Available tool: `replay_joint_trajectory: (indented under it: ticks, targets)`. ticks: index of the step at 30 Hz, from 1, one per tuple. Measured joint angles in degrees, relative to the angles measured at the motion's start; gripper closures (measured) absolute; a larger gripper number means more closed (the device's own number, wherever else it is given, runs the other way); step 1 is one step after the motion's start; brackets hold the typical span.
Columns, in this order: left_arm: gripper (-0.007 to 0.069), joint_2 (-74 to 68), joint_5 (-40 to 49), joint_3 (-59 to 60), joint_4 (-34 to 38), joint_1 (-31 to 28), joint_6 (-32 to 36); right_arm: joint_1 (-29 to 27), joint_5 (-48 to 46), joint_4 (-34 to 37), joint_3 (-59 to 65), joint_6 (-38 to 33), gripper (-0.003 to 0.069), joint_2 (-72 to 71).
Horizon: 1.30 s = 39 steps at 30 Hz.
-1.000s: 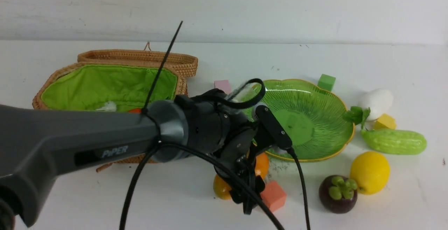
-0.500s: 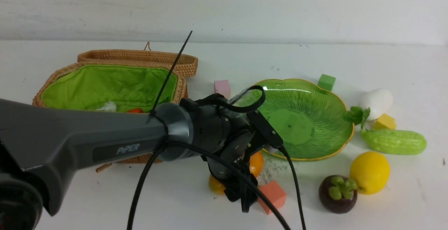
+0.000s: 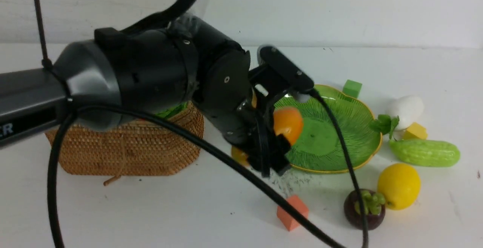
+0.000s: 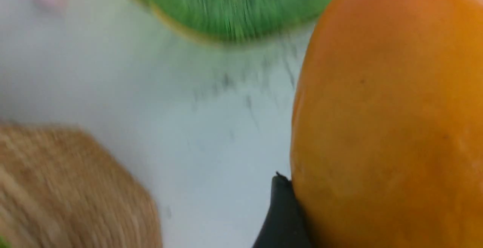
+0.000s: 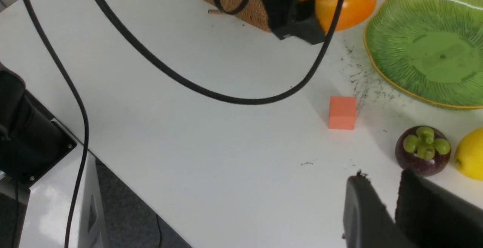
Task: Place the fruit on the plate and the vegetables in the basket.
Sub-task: Grab the mango with your left arm and place it on the right plate, then use the right arm to grab a mangosteen and put it into the right plate
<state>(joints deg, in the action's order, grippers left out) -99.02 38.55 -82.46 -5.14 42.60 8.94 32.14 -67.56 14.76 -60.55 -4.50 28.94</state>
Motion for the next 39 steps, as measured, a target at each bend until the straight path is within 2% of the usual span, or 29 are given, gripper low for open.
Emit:
replay_joint_trajectory:
  ticks: [5, 7, 9, 18, 26, 34, 37, 39]
  targets:
    - [0.0103, -6.66, -19.54, -2.64, -0.05, 0.0, 0.11, 0.0, 2.62, -1.78, 0.0, 0.0, 0.051, 0.0]
    - [0.0103, -11.28, -24.22, -5.5, 0.16, -0.3, 0.05, 0.0, 2.9, -2.26, 0.0, 0.0, 0.051, 0.0]
    - [0.0103, -15.61, -25.31, -8.25, 0.65, -0.76, -0.06, 0.0, 2.9, -2.29, 0.0, 0.06, 0.051, 0.0]
    - [0.0101, -26.32, -19.17, -17.5, 0.88, -1.71, -2.81, 0.0, 1.85, -2.29, 0.0, 2.9, 0.051, 0.0]
    - [0.005, -26.28, -14.33, -17.77, 0.93, -1.71, -5.4, 0.0, 1.49, -2.29, 0.0, 2.98, 0.051, 0.0]
    - [0.0046, -21.22, -10.21, -18.26, 1.05, -1.65, -5.73, 0.0, 1.49, -2.46, 0.0, 3.03, 0.0501, 0.0]
    - [0.0061, -18.82, -7.61, -18.26, 1.33, -1.53, -6.15, 0.0, 1.49, -2.46, 0.0, 3.16, 0.0499, 0.0]
    - [0.0139, -14.45, -2.64, -18.26, 1.8, -1.12, -8.94, 0.0, 0.82, -2.46, 0.0, 4.5, 0.0499, 0.08]
